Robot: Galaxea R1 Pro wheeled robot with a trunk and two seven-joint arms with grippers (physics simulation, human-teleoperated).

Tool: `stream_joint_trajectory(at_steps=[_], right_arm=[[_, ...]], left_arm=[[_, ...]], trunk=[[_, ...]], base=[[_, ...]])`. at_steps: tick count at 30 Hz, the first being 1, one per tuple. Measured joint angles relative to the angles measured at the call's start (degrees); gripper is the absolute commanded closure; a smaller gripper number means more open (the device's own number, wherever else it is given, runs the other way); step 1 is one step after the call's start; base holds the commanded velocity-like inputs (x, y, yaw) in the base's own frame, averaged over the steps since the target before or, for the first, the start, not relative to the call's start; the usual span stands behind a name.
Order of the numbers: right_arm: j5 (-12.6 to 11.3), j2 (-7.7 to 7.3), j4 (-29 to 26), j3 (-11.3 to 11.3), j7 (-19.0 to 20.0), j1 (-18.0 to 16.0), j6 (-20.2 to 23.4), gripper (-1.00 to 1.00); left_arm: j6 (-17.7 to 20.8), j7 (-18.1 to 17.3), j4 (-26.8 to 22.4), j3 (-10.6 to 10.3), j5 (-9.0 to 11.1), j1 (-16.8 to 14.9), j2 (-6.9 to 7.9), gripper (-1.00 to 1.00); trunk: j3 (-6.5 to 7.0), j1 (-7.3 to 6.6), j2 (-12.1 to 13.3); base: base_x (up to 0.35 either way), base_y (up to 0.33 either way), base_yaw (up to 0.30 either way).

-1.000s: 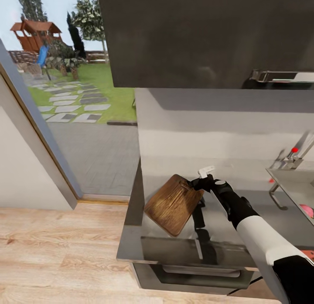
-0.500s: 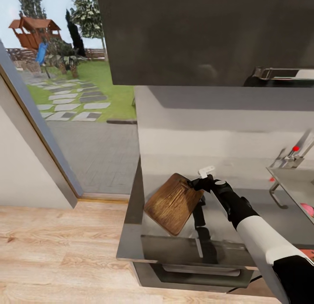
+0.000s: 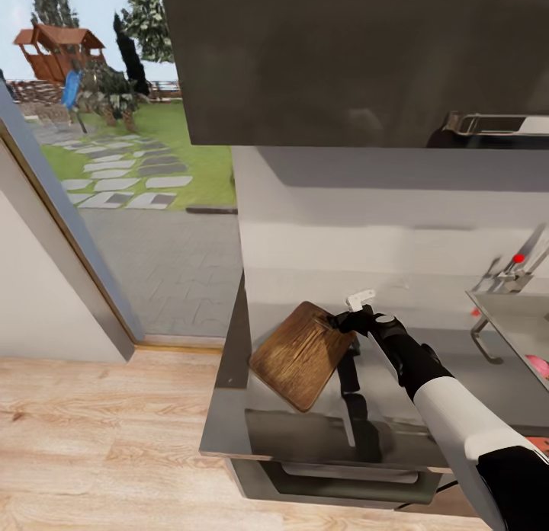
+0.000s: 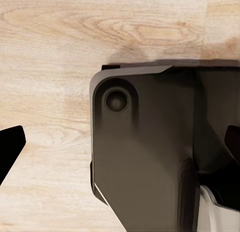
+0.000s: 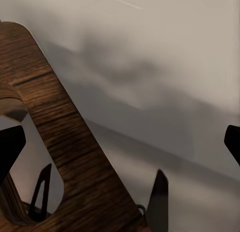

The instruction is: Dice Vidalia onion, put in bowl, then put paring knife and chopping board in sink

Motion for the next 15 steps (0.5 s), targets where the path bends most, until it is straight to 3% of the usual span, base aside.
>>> stream_joint_trajectory(at_steps=[15], right_arm=[[0.00,0.00,0.05,0.00,-0.08,-0.01,0.00,-1.00]], left_arm=[[0.04,0.00,0.01,0.00,0.00,0.00,0.00,-1.00]], trunk=[[-0.60,0.00,0.00]], base=[[0.000,-0.001,0.000]])
